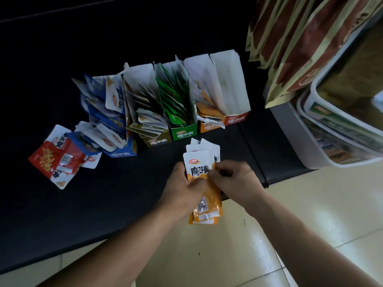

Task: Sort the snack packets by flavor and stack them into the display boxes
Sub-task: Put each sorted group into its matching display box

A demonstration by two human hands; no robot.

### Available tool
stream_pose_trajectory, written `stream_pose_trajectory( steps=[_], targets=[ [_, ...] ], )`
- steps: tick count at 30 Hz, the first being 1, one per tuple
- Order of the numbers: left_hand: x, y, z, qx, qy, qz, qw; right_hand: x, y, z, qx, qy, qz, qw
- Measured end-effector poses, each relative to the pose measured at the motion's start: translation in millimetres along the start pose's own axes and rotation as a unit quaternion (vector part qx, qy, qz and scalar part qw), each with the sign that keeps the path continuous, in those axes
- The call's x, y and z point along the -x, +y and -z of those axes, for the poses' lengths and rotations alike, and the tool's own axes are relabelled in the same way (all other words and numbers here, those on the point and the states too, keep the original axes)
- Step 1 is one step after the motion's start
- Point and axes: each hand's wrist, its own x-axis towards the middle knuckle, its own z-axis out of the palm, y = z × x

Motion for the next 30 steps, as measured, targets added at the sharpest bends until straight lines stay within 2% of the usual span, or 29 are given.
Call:
stream_pose_trajectory(
  steps=[5,9,12,14,17,21,24,27,30],
  targets=[
    [25.8,17.4,19.9,0.002,-0.019,-0.033,0.999,17.4,-28.4,21.4,-0.133,-0.047,-0.026,0.990],
    [49.0,43.2,37.3,-0.034,-0.055,-0.075,0.995,31.0,-62.9,36.2,-0.058,-0.077,0.021,0.995],
    [48.8,79.2,49.0,-0.089,-0.040,-0.116,0.988,32.9,-90.0,41.0,-0.035,-0.033,0.105,0.993],
    [42.5,110.4,56.5,-0.114,-0.016,-0.124,0.986,26.8,-105.8,44.8,-0.117,0.005,0.138,0.983],
    [25.0,150.5,62.7,-0.127,0.016,-0.145,0.981,9.6,-121.7,49.1,-0.271,0.044,0.150,0.950],
    [-4.1,186.4,56.2,-0.172,0.023,-0.165,0.971,-17.3,-131.3,48.1,-0.293,0.091,0.128,0.943],
    [-21.5,196.2,51.8,-0.175,0.019,-0.134,0.975,-32.2,-133.2,48.4,-0.293,0.063,0.100,0.949],
    [-33.0,196.5,52.9,-0.134,0.028,-0.119,0.983,-40.3,-130.2,47.1,-0.272,0.019,0.074,0.959],
    [-33.5,190.6,58.1,-0.098,0.051,-0.135,0.985,-34.5,-128.3,46.1,-0.319,-0.026,0.072,0.945]
  ],
)
